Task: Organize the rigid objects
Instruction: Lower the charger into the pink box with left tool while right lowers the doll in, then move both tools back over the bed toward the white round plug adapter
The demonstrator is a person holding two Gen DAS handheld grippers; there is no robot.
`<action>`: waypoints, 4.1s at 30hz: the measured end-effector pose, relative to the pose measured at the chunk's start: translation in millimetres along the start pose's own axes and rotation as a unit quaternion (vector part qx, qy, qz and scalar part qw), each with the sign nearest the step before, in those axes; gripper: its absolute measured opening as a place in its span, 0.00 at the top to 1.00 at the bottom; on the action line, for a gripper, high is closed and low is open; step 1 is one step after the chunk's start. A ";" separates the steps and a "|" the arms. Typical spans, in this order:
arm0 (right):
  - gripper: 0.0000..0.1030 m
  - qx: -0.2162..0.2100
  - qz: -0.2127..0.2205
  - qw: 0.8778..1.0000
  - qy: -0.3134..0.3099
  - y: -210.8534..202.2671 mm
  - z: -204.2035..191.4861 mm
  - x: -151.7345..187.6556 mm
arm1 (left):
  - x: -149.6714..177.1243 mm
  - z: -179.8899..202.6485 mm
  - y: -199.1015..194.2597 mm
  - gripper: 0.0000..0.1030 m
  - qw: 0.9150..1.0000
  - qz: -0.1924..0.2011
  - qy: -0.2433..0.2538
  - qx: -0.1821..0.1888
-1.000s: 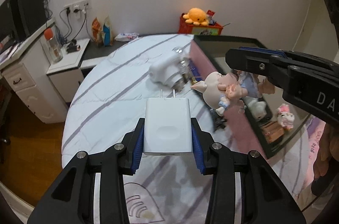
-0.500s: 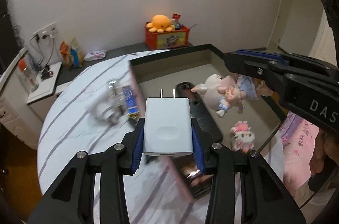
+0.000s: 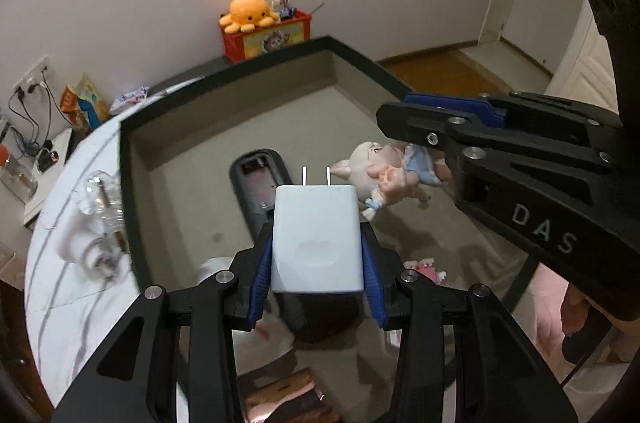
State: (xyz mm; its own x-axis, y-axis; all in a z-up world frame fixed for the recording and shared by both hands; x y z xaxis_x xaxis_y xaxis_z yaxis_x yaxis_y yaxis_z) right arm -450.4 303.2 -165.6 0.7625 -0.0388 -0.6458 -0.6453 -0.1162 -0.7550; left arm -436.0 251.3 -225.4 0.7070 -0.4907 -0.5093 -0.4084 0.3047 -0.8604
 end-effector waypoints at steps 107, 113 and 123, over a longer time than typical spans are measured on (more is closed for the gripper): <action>0.22 -0.194 -0.220 0.955 -0.044 -39.3 -172.5 -11.5 | 82.7 -188.5 -151.4 0.08 0.951 -0.210 -0.218 -0.063; 0.22 -0.161 -0.230 0.960 -0.017 -29.9 -175.9 -10.7 | 75.1 -201.9 -147.3 0.08 0.955 -0.226 -0.185 -0.061; 0.22 -0.049 -0.219 0.970 0.089 5.3 -190.1 -21.9 | 46.6 -256.5 -108.6 0.09 0.970 -0.226 -0.085 0.000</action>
State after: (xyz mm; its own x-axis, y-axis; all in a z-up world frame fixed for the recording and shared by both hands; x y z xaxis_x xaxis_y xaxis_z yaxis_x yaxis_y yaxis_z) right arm -461.8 114.8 -133.9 0.9644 -0.1334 -0.2284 -0.2560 -0.2530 -0.9330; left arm -506.8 -14.1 -159.5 0.8991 -0.4321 -0.0698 -0.0341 0.0899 -0.9954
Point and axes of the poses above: each gripper's, at about its wrist camera, not at the fingertips, and y roughly the way its jaws point, z to its right, x to its underside, the point moved 4 cm from there along y, roughly the way its jaws point, and after that the axes turned 6 degrees about -z, right-handed, at the moved point
